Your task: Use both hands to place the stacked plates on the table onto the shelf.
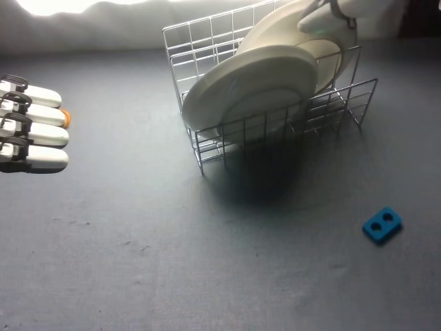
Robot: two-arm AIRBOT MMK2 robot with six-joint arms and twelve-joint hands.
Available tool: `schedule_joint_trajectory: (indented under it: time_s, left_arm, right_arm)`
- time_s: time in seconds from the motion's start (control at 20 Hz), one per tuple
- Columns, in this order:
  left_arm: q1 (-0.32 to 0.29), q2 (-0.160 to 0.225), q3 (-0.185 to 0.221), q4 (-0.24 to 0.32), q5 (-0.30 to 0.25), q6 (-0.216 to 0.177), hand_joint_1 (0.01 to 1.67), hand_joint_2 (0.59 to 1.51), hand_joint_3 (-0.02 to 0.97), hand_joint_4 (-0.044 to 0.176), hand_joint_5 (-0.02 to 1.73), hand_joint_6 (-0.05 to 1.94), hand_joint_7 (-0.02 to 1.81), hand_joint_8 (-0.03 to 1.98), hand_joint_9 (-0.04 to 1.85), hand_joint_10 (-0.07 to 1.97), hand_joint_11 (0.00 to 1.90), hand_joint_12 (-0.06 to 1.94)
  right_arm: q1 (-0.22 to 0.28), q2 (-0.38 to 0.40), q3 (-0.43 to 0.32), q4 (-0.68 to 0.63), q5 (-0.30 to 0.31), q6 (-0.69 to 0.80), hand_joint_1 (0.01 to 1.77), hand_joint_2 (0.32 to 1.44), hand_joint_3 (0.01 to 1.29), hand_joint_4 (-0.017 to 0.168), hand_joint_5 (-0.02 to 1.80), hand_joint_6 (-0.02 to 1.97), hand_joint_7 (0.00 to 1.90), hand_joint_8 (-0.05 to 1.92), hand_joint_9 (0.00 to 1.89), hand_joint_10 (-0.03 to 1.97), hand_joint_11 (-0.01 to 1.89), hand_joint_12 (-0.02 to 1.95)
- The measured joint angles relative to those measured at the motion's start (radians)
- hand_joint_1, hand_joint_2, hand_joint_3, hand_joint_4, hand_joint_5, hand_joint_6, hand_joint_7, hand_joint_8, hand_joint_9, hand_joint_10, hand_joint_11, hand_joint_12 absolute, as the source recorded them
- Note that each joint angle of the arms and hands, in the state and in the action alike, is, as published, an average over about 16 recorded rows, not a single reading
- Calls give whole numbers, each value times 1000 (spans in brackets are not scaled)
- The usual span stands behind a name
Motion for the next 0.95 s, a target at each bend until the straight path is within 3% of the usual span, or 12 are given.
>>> schedule_joint_trajectory:
  time_s: [0.15,0.3,0.45,0.6,0.8,0.95]
  left_arm:
    - [-1,2,12,4,-14,0,19,1023,12,3,67,0,89,13,67,30,24,94]
    - [-3,4,28,11,-30,0,22,1042,12,3,194,42,213,180,171,240,79,415]
    - [-6,5,48,19,-47,-1,46,1072,12,3,321,286,356,514,308,582,200,771]
    - [-11,4,67,31,-63,-2,95,1118,11,4,513,628,590,870,550,940,439,1131]
    - [-15,3,85,41,-76,-3,134,1157,10,6,696,878,803,1191,762,1276,621,1522]
    - [-18,2,96,49,-82,-3,171,1191,9,6,833,1150,945,1550,916,1656,802,1857]
  right_arm:
    - [4,37,-17,9,6,-52,934,1010,13,3,878,50,939,11,934,21,461,1150]
    - [-1,67,-27,19,13,-93,816,1037,13,4,890,146,960,138,948,164,504,1204]
    - [-9,93,-32,45,23,-136,696,1072,13,5,891,469,973,461,958,495,594,1348]
    - [-24,119,-36,151,53,-266,585,1123,13,5,934,815,1021,819,1016,852,767,1493]
    - [-40,136,-38,215,73,-338,473,1170,13,4,966,1106,1062,1124,1061,1164,903,1617]
    - [-53,143,-40,269,87,-406,403,1203,13,4,977,1440,1085,1471,1088,1519,1039,1749]
